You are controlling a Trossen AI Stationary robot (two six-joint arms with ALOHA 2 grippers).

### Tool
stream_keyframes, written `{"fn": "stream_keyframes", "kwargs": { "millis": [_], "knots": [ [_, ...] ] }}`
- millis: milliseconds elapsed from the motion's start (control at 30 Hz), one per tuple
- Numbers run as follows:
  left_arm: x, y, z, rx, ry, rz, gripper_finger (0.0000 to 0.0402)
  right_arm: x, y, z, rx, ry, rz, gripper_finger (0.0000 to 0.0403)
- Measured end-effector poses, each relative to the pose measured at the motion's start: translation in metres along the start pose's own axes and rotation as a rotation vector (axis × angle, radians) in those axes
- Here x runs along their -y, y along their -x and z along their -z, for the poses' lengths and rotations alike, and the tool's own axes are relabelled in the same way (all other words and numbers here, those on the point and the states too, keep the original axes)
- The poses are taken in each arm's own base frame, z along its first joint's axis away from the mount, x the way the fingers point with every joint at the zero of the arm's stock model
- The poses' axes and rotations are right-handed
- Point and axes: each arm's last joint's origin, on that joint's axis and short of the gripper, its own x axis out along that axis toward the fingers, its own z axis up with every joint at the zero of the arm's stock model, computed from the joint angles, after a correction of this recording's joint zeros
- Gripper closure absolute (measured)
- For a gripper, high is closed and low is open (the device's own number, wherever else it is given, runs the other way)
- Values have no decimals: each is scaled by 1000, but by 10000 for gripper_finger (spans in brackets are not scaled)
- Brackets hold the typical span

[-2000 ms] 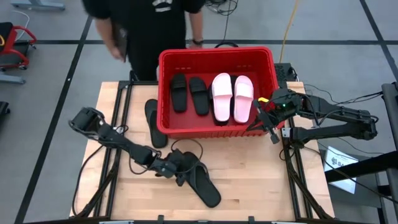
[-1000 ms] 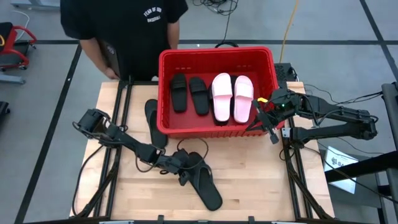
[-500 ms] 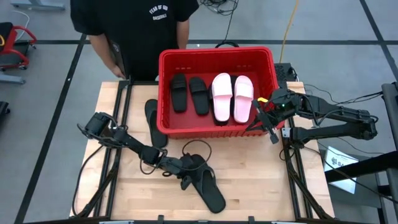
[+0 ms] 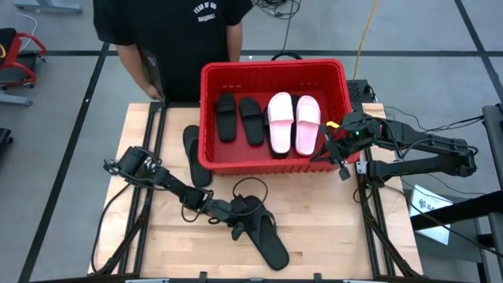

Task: Pick and place slides into bin
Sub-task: Stack the bottom black flip flop on top of the black slide in the red bin

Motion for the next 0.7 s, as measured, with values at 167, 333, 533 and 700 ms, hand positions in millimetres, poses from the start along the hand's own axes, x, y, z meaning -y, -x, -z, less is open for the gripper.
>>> {"fn": "stream_keyframes", "kwargs": {
  "millis": [167,333,533,700],
  "knots": [
    [3,0,-2,20,-5,31,273,0,0,0,0,-2,-4,403],
    [3,0,-3,46,-26,23,273,0,0,0,0,-2,-3,403],
    [1,-1,-2,46,-36,12,273,0,0,0,0,-2,-3,403],
    [1,-1,-2,48,-43,12,273,0,0,0,0,-2,-3,403]
  ]
}}
